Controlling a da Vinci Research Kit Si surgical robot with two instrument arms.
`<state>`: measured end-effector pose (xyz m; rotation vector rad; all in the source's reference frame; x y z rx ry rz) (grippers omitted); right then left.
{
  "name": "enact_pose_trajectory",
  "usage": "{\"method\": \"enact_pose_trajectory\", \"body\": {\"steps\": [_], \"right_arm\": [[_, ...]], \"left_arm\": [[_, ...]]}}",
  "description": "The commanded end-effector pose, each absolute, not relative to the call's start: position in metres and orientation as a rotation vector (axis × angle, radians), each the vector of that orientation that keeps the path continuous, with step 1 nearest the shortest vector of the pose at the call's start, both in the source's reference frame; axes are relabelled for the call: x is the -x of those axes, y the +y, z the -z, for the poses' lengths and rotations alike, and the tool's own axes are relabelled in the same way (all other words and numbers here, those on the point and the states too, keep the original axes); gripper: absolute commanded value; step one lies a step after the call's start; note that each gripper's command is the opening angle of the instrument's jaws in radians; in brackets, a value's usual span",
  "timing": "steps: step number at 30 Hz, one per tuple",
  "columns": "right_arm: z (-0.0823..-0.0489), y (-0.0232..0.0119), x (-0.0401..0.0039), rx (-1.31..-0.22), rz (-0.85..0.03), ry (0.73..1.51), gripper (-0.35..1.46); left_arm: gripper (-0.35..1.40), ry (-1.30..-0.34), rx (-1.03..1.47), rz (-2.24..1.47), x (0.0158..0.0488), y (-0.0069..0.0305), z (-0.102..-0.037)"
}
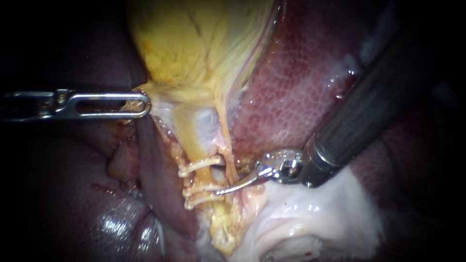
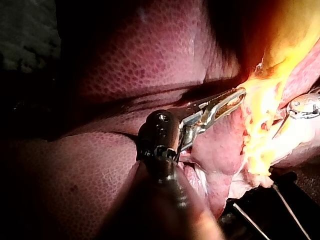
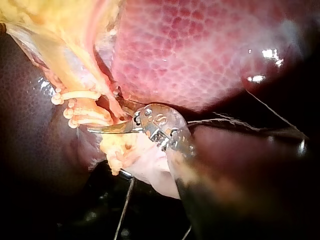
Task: Go to the cutting position left tube
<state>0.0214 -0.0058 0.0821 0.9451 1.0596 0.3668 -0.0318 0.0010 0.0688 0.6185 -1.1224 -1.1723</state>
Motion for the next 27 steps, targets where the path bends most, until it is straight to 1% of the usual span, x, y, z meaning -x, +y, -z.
{"method": "enact_pose_trajectory", "body": {"steps": [1,14,22,27], "right_arm": [[-0.0821,-0.0058,-0.0214,-0.945,-0.367,1.059,1.23],[-0.082,-0.0058,-0.0209,-0.947,-0.365,1.06,1.23],[-0.0808,-0.0046,-0.0178,-0.949,-0.37,1.062,1.28],[-0.0794,-0.0037,-0.016,-0.948,-0.38,1.063,1.3]], "left_arm": [[-0.35,-1.123,-0.618,1.172,0.0318,0.001,-0.0688],[-0.35,-1.122,-0.617,1.175,0.0316,0.001,-0.0684],[-0.35,-1.121,-0.617,1.176,0.0313,0.0011,-0.0683],[-0.35,-1.121,-0.617,1.176,0.0313,0.0011,-0.0683]]}}
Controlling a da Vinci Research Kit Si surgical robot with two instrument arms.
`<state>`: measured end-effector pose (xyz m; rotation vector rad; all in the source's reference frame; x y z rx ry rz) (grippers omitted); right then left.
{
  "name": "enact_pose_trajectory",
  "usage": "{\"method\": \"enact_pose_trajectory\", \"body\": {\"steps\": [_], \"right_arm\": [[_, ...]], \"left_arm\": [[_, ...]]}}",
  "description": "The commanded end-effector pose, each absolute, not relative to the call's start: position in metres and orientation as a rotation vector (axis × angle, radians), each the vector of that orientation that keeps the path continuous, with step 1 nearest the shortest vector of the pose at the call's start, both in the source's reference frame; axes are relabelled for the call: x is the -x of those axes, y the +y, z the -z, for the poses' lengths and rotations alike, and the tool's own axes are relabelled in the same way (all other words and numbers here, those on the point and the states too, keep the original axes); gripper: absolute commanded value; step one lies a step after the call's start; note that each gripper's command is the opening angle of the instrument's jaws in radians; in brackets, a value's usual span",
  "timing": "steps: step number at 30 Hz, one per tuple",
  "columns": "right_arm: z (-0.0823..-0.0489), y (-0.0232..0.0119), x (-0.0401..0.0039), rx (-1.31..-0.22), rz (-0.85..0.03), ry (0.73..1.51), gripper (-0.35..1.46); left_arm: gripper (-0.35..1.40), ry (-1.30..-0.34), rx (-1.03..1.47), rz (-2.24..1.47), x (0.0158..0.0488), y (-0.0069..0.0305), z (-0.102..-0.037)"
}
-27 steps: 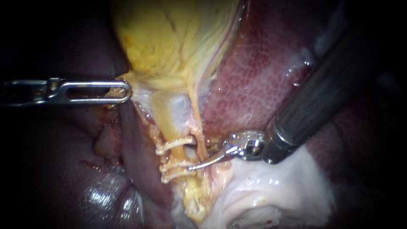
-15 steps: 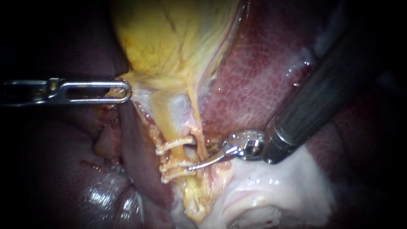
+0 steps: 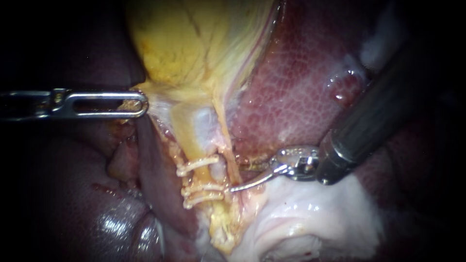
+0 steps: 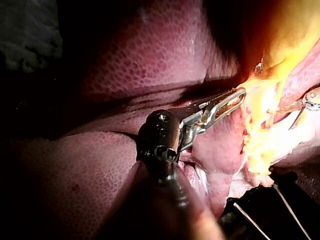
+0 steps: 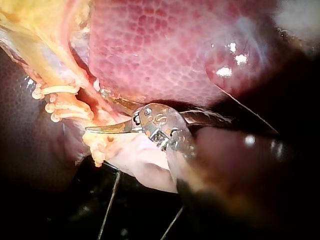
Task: Go to the cutting position left tube
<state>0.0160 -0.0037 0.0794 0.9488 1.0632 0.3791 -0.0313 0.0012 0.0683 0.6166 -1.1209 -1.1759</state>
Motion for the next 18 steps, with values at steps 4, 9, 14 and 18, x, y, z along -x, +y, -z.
{"method": "enact_pose_trajectory", "body": {"steps": [4,9,14,18], "right_arm": [[-0.0779,-0.0032,-0.0155,-0.954,-0.384,1.063,1.3],[-0.0763,-0.0035,-0.0157,-0.959,-0.382,1.063,1.3],[-0.0761,-0.0037,-0.0164,-0.955,-0.385,1.064,1.3],[-0.0767,-0.0042,-0.0171,-0.955,-0.381,1.063,1.3]], "left_arm": [[-0.35,-1.121,-0.617,1.176,0.0313,0.0012,-0.0683],[-0.35,-1.121,-0.617,1.176,0.0312,0.0012,-0.0684],[-0.35,-1.121,-0.617,1.176,0.0312,0.0012,-0.0684],[-0.35,-1.121,-0.617,1.176,0.0312,0.0012,-0.0685]]}}
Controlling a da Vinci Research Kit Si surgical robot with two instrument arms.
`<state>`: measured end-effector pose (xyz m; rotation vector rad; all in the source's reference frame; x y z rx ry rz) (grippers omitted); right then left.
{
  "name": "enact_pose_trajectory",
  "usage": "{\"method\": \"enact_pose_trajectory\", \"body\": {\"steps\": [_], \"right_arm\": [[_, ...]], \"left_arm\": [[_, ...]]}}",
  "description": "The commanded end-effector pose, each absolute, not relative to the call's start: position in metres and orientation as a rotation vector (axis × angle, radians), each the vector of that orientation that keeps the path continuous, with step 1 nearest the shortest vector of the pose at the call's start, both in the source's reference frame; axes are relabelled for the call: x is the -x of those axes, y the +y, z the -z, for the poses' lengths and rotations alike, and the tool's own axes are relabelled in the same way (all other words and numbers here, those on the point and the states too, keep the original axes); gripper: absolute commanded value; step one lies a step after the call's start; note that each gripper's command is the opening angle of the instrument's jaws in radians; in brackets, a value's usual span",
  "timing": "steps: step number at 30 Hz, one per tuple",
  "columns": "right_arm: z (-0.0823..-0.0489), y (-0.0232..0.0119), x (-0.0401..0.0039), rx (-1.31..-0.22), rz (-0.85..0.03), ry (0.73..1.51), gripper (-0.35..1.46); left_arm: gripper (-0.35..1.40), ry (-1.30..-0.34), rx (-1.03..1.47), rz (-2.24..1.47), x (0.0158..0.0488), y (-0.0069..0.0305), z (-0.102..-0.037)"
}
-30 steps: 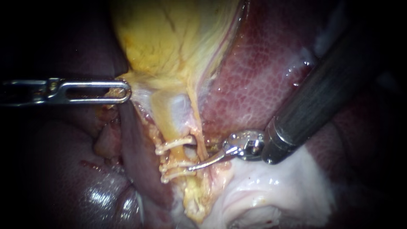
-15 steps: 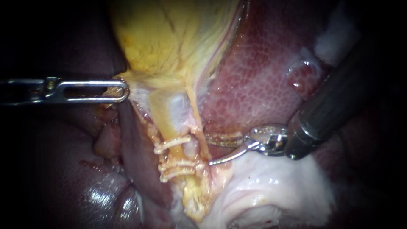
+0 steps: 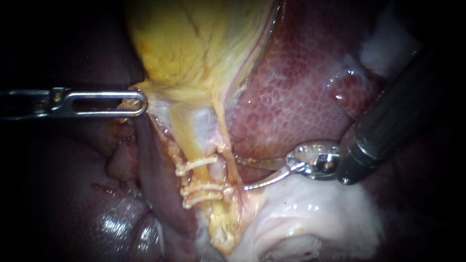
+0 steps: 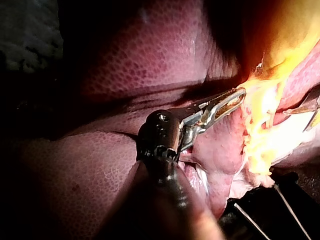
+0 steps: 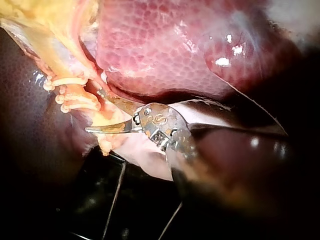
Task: Go to the cutting position left tube
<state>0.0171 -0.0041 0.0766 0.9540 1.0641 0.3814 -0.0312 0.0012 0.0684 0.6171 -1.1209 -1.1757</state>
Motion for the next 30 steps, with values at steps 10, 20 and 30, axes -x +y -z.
{"method": "enact_pose_trajectory", "body": {"steps": [10,20,30], "right_arm": [[-0.0799,-0.0061,-0.0203,-0.963,-0.371,1.05,1.3],[-0.0818,-0.0061,-0.0227,-0.958,-0.388,1.061,1.31],[-0.0816,-0.0064,-0.0243,-1.009,-0.396,1.09,1.31]], "left_arm": [[-0.35,-1.121,-0.617,1.176,0.0312,0.0012,-0.0684],[-0.35,-1.121,-0.616,1.177,0.0313,0.0011,-0.0682],[-0.35,-1.121,-0.615,1.178,0.0314,0.001,-0.0681]]}}
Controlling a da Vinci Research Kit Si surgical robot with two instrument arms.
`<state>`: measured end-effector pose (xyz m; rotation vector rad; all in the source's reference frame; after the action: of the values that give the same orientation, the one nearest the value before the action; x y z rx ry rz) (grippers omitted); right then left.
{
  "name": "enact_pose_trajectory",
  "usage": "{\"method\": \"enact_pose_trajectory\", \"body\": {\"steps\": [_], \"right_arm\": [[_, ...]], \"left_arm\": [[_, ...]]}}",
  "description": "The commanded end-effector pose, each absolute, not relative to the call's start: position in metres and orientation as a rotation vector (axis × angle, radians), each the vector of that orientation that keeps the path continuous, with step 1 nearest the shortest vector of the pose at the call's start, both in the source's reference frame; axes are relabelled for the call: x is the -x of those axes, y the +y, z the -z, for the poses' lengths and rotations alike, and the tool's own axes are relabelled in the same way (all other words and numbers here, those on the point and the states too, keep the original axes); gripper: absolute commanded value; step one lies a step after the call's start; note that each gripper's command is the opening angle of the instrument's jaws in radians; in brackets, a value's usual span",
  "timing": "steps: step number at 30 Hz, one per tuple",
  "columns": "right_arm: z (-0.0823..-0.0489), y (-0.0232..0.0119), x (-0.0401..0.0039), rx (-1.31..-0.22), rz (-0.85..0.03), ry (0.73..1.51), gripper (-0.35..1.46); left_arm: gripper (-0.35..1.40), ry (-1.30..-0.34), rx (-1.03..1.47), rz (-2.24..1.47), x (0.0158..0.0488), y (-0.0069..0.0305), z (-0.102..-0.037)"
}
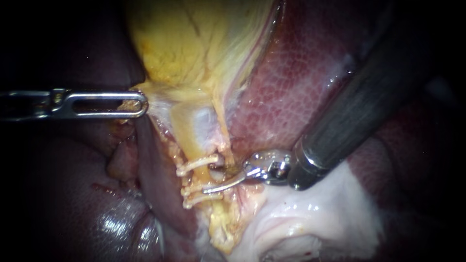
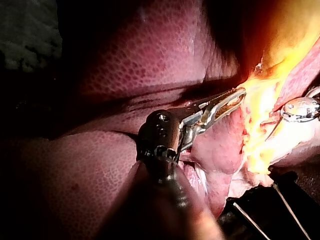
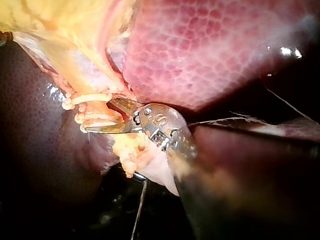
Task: Go to the cutting position left tube
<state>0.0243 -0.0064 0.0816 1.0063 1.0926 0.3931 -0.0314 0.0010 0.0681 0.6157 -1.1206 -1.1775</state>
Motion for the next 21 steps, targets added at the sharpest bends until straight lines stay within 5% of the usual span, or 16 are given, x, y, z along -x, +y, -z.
{"method": "enact_pose_trajectory", "body": {"steps": [1,21], "right_arm": [[-0.0815,-0.0065,-0.0244,-1.014,-0.395,1.099,1.31],[-0.0802,-0.008,-0.027,-1.109,-0.372,1.142,1.31]], "left_arm": [[-0.35,-1.121,-0.615,1.178,0.0314,0.0011,-0.0682],[-0.35,-1.121,-0.614,1.179,0.0318,0.0012,-0.0683]]}}
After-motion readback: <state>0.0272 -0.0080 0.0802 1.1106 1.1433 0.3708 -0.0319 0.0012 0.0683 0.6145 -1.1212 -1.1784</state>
